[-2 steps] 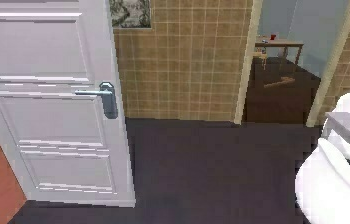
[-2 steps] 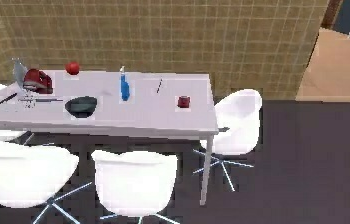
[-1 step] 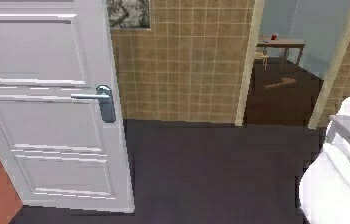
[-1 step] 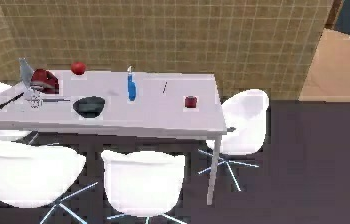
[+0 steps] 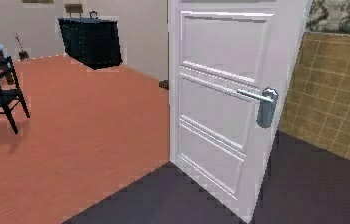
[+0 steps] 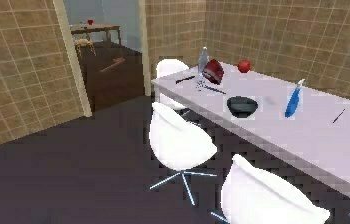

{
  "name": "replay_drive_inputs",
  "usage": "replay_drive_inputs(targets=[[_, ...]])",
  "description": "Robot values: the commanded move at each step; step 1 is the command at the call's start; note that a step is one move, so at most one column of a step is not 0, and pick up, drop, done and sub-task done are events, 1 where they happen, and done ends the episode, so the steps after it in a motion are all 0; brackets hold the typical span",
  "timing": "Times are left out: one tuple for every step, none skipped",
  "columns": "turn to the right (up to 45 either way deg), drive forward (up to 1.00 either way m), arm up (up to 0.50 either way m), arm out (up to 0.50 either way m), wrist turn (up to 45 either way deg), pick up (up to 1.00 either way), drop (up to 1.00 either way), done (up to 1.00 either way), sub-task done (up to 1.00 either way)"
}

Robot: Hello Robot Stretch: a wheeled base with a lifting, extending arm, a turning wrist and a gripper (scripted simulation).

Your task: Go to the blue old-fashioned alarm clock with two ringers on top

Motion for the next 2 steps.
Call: replay_drive_inputs(targets=[[-24.0,0.0,0.0,0.0,0.0,0.0,0.0,0.0,0.0],[0.0,1.0,0.0,0.0,0.0,0.0,0.0,0.0,0.0]])
